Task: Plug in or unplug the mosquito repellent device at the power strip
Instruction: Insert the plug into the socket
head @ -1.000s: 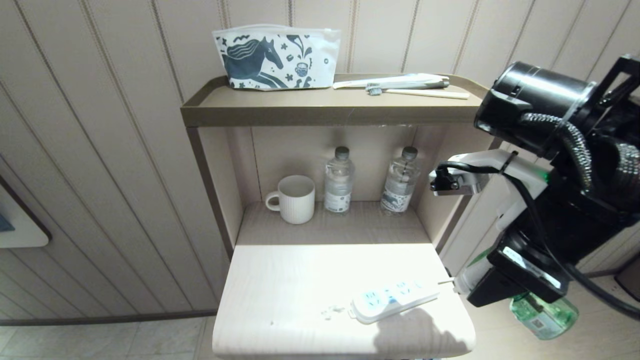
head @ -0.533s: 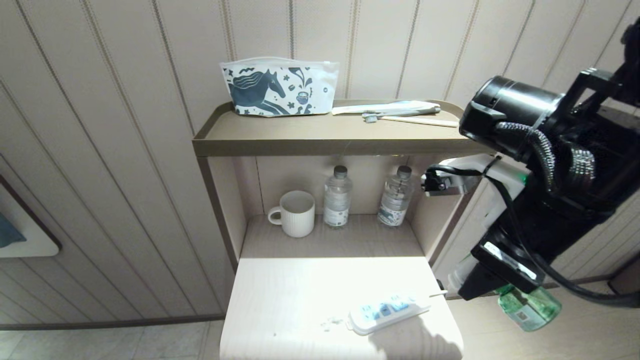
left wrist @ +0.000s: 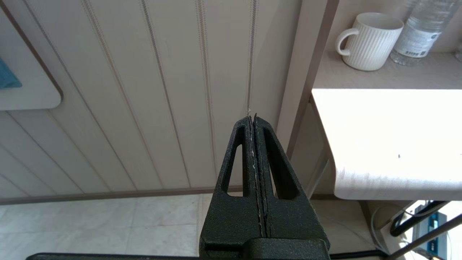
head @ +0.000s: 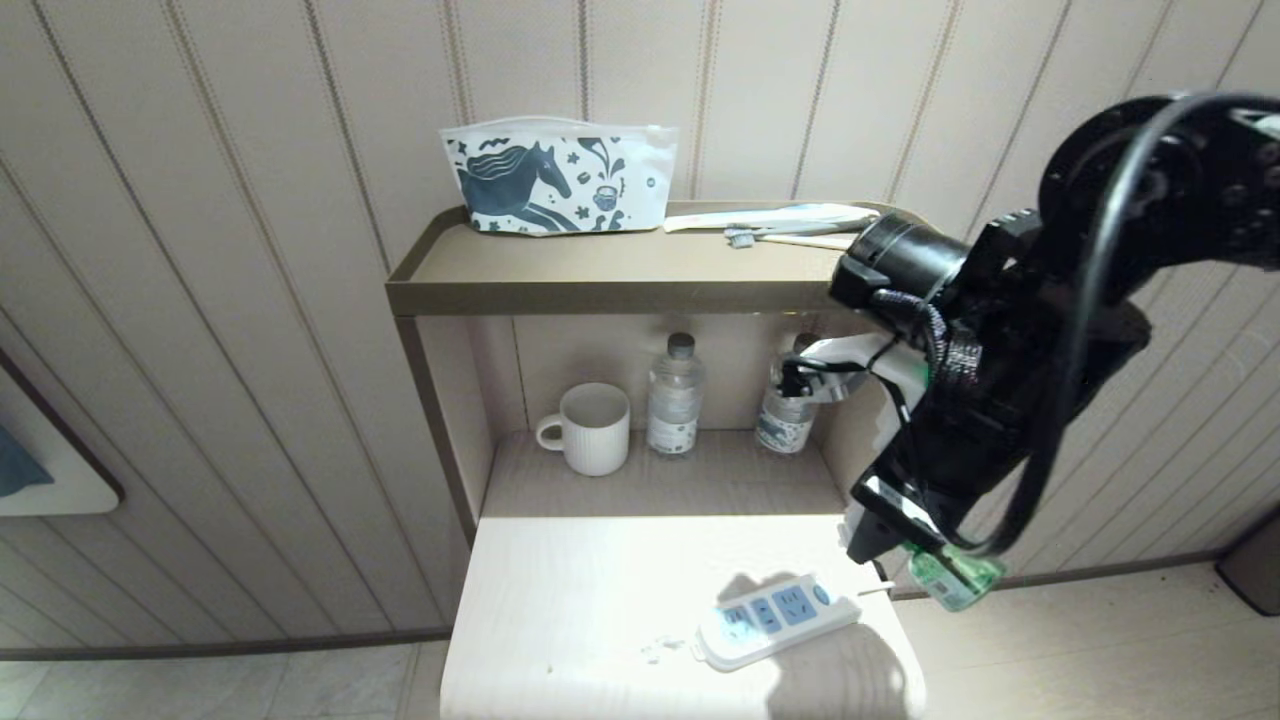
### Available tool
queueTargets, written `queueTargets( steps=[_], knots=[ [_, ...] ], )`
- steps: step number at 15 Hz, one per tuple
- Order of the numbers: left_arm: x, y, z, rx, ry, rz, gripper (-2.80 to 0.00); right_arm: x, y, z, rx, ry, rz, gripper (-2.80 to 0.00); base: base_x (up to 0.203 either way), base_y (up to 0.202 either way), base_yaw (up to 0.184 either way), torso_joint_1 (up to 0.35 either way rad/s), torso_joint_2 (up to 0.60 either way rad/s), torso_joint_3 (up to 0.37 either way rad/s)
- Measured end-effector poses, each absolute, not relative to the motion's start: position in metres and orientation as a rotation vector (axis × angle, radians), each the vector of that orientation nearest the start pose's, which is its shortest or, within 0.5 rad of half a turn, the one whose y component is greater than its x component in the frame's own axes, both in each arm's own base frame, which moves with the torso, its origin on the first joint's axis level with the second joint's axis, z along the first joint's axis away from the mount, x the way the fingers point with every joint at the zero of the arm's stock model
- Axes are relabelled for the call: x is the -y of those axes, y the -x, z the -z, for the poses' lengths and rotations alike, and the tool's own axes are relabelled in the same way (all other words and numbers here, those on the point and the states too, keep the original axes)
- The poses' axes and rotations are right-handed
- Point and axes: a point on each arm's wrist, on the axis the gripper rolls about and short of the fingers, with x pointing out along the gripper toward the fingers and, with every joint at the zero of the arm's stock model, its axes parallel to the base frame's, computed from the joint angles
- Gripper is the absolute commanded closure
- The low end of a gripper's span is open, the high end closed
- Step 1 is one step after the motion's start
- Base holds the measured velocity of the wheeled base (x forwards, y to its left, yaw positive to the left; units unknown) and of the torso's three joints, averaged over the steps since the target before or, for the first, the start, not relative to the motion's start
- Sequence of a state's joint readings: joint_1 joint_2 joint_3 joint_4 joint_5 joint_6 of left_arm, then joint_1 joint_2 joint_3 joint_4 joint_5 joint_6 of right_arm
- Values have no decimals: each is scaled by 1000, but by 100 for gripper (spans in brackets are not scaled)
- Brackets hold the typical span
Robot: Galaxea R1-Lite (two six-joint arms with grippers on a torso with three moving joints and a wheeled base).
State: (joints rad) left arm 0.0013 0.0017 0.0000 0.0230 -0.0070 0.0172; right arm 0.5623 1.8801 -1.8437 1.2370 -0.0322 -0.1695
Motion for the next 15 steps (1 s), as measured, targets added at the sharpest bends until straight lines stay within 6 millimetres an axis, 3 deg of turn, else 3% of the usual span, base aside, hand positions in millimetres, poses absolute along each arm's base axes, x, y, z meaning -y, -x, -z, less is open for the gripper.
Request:
queueTargets(
  steps=[5, 15],
  knots=[
    [0, 23, -73, -25, -17, 6, 0, -166, -278, -222, -1081, 661, -621, 0, 0, 0, 0, 0, 0, 0],
    [0, 23, -73, -25, -17, 7, 0, -189, -277, -198, -1114, 759, -839, 0, 0, 0, 0, 0, 0, 0]
  ],
)
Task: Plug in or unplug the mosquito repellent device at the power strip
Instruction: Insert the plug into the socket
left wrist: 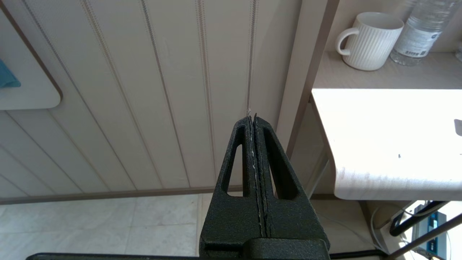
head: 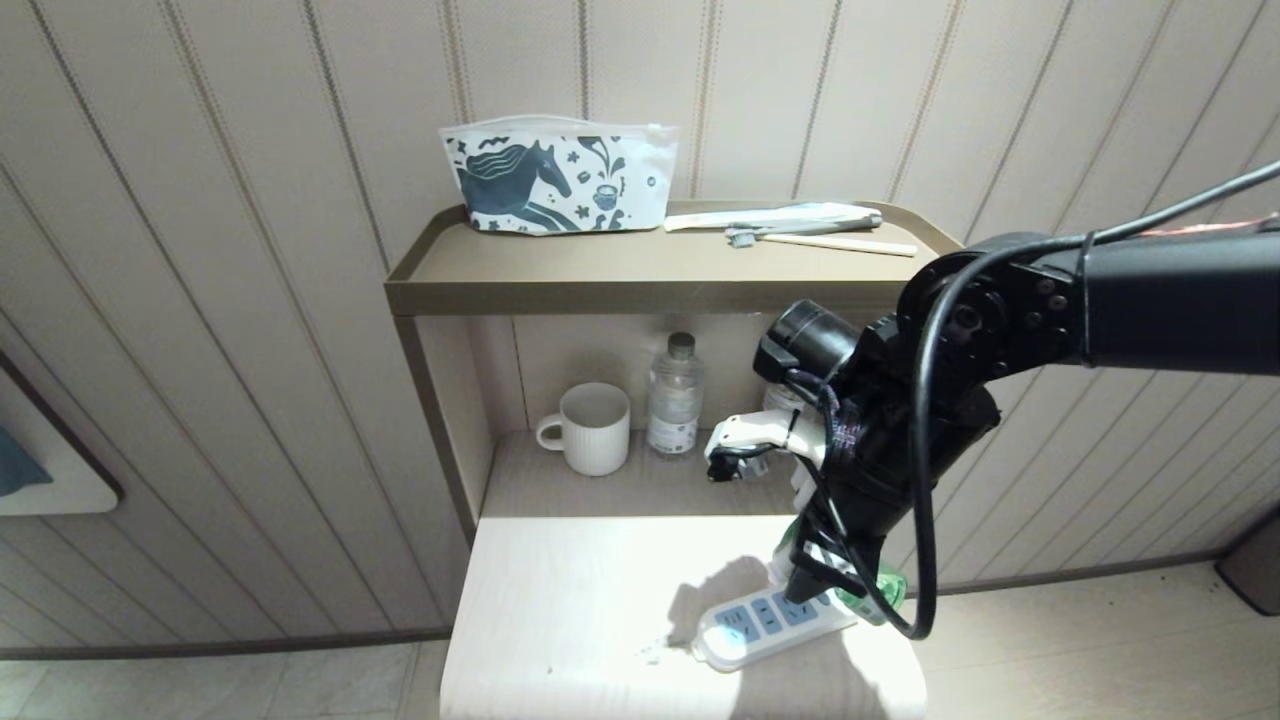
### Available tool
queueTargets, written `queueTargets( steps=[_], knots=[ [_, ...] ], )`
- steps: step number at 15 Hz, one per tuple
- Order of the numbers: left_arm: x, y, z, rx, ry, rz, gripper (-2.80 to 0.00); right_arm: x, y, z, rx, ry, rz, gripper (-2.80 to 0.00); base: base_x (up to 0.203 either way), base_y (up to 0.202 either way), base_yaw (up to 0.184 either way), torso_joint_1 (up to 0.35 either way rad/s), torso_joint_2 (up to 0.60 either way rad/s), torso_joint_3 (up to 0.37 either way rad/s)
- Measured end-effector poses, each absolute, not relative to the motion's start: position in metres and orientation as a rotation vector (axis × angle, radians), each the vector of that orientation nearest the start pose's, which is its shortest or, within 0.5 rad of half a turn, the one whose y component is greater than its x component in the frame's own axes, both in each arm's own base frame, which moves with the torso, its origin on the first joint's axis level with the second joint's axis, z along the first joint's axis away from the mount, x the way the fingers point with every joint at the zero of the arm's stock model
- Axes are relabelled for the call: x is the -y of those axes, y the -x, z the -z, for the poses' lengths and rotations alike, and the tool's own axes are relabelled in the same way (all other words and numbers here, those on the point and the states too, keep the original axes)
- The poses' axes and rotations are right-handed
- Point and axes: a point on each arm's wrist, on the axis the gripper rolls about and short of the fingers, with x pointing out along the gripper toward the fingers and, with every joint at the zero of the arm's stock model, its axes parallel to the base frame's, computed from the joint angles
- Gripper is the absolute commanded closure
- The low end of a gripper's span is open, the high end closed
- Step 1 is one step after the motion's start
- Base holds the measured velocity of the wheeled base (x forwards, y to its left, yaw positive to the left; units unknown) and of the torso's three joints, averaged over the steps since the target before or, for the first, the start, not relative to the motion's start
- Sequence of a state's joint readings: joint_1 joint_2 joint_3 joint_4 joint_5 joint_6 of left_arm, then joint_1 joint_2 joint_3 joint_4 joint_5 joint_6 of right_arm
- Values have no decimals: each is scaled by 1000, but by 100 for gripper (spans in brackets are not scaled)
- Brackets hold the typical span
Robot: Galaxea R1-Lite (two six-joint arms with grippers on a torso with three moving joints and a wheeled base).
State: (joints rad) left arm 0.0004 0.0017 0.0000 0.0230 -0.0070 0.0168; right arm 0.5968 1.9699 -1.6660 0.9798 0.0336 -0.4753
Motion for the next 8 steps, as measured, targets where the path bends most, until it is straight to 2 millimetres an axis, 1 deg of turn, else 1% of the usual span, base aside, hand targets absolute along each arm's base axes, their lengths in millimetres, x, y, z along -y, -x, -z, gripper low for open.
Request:
queueTargets(
  steps=[3, 8],
  knots=[
    [0, 23, -73, -25, -16, 7, 0, -192, -280, -186, -1160, 769, -841, 0, 0, 0, 0, 0, 0, 0],
    [0, 23, -73, -25, -17, 7, 0, -182, -289, -173, -1211, 773, -824, 0, 0, 0, 0, 0, 0, 0]
  ],
)
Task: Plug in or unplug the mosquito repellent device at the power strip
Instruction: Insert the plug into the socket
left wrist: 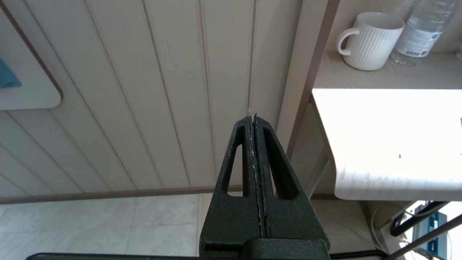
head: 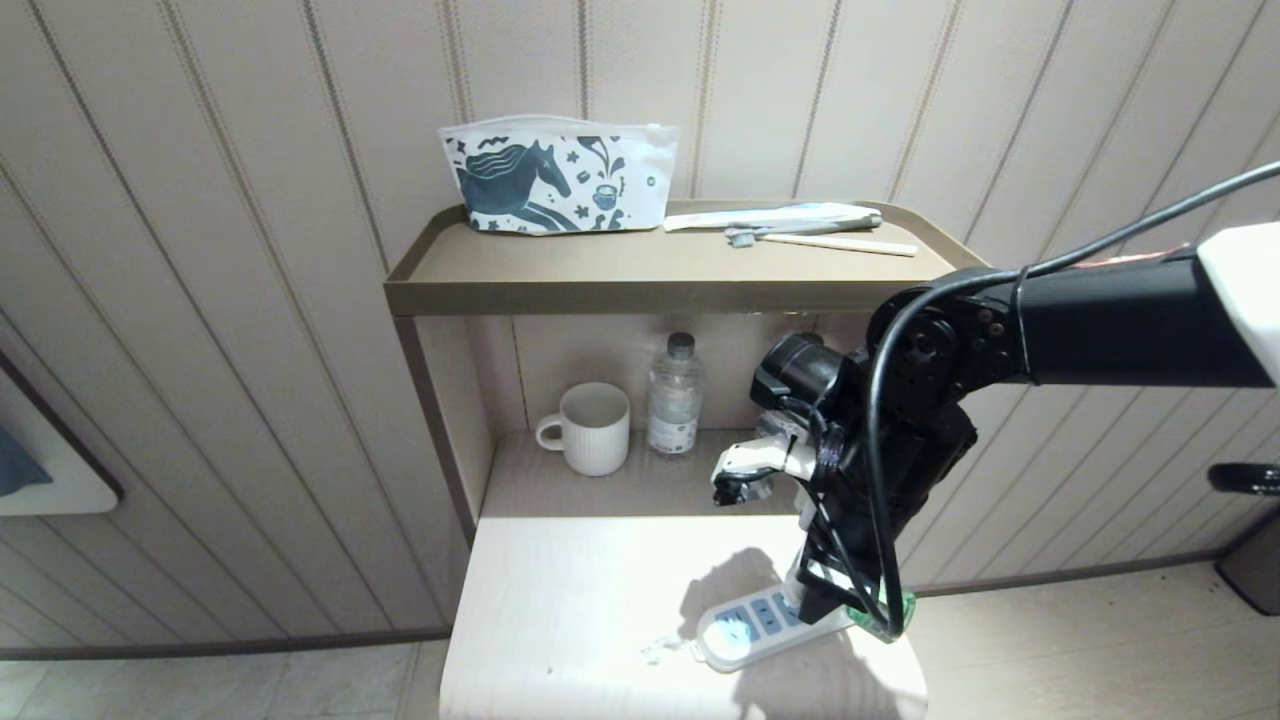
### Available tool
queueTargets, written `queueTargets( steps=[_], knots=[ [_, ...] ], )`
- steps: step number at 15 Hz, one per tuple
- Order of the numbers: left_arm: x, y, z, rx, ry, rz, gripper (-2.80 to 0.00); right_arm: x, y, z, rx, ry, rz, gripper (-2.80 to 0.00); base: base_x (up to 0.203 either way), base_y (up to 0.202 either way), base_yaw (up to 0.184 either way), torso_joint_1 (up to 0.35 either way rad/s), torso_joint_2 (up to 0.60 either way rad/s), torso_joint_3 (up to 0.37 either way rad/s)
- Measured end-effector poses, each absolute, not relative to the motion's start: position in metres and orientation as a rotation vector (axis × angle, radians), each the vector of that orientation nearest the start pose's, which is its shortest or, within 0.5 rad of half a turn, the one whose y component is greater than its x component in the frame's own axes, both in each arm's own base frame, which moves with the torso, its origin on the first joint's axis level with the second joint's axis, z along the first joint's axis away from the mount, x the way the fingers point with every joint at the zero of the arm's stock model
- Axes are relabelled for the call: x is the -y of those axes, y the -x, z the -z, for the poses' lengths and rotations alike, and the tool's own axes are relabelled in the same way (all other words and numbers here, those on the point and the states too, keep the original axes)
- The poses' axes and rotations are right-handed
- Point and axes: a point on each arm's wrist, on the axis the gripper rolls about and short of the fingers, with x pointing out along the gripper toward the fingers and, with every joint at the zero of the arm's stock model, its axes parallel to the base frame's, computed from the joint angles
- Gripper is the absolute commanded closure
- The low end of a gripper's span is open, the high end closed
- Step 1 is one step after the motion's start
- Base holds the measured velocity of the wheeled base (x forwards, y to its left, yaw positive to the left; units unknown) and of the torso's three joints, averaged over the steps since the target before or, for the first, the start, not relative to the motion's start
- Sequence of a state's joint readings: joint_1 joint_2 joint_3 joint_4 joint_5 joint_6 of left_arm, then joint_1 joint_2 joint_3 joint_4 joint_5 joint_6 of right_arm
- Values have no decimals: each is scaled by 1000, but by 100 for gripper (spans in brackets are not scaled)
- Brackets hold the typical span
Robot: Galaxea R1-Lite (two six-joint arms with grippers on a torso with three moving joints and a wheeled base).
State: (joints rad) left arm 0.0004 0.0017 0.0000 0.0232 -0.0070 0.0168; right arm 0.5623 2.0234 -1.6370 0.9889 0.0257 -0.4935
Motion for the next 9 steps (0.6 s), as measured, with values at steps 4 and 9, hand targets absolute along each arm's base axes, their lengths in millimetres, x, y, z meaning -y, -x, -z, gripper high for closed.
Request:
queueTargets(
  steps=[4, 9],
  knots=[
    [0, 23, -73, -25, -17, 7, 0, -180, -294, -166, -1216, 822, -861, 0, 0, 0, 0, 0, 0, 0],
    [0, 23, -73, -25, -17, 7, 0, -178, -304, -152, -1231, 911, -877, 0, 0, 0, 0, 0, 0, 0]
  ],
)
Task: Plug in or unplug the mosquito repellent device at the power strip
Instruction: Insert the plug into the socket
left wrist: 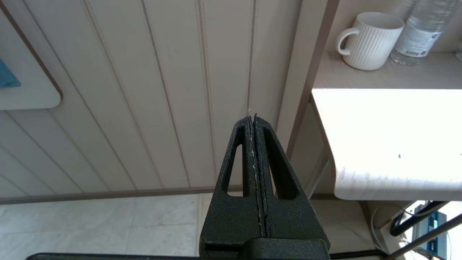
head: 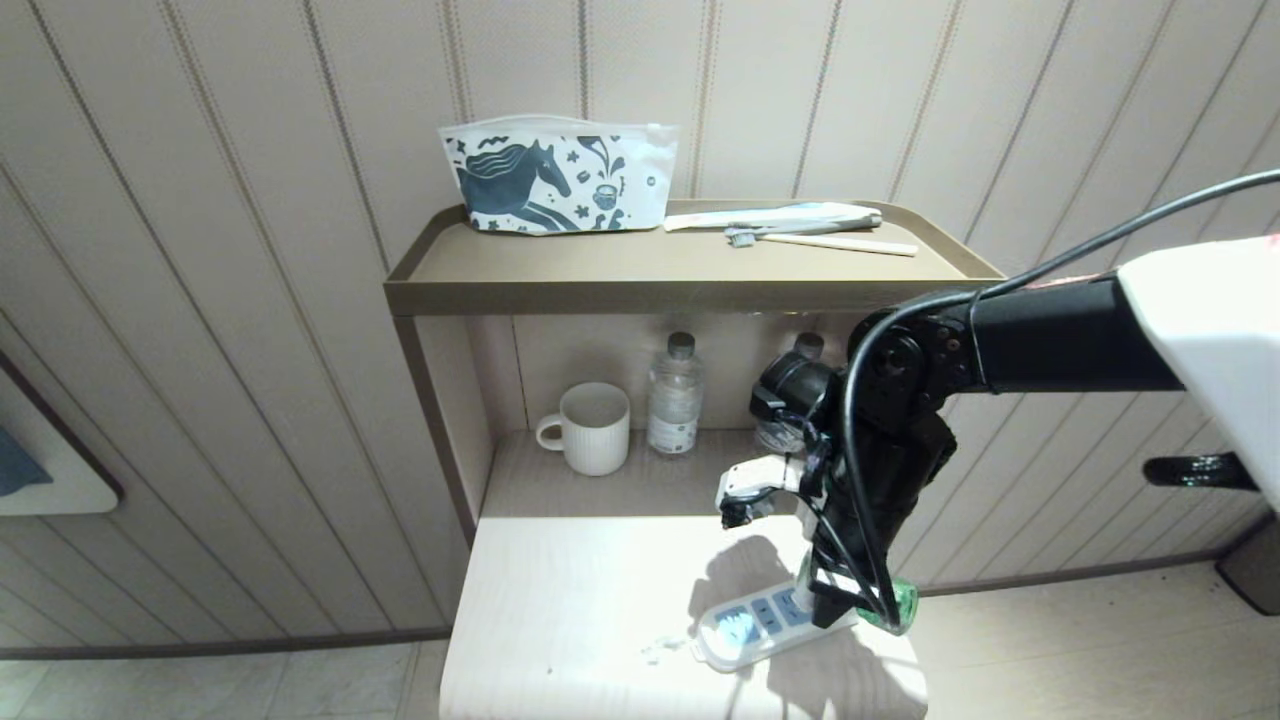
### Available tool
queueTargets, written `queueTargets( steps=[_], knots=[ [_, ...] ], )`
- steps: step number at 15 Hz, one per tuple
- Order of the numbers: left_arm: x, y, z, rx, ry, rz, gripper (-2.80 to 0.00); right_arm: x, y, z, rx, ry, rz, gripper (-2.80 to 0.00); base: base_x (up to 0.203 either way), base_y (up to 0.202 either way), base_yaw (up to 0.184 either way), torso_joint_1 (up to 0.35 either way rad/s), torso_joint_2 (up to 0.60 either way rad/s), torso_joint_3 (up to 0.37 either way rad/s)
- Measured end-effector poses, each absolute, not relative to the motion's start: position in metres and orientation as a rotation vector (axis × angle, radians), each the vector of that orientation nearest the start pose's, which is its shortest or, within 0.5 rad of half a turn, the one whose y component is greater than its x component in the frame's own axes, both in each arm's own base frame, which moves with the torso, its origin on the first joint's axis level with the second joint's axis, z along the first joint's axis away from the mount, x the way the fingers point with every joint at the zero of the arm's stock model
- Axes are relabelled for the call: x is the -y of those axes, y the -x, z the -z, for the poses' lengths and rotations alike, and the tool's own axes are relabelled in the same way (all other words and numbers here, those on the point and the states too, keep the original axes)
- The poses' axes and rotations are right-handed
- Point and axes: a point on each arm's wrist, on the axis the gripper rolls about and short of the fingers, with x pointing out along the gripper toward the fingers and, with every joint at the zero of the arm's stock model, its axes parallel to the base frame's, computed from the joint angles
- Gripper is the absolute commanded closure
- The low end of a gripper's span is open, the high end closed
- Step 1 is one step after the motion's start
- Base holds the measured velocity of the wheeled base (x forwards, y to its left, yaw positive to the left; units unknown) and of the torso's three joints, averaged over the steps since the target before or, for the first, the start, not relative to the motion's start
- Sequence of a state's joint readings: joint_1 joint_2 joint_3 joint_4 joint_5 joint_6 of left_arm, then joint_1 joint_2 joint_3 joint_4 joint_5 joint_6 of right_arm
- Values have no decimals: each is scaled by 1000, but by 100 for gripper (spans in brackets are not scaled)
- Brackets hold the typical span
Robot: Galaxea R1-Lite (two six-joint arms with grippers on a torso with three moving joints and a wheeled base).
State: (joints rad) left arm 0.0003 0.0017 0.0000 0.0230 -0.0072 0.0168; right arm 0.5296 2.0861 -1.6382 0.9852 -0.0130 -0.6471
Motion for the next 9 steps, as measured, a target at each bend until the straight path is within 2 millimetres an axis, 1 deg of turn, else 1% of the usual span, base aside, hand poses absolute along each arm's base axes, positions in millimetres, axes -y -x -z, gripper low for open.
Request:
queueTargets(
  steps=[4, 9],
  knots=[
    [0, 23, -73, -25, -16, 7, 0, -174, -313, -142, -1259, 931, -840, 0, 0, 0, 0, 0, 0, 0],
    [0, 23, -73, -24, -17, 7, 0, -179, -321, -137, -1256, 922, -831, 0, 0, 0, 0, 0, 0, 0]
  ],
)
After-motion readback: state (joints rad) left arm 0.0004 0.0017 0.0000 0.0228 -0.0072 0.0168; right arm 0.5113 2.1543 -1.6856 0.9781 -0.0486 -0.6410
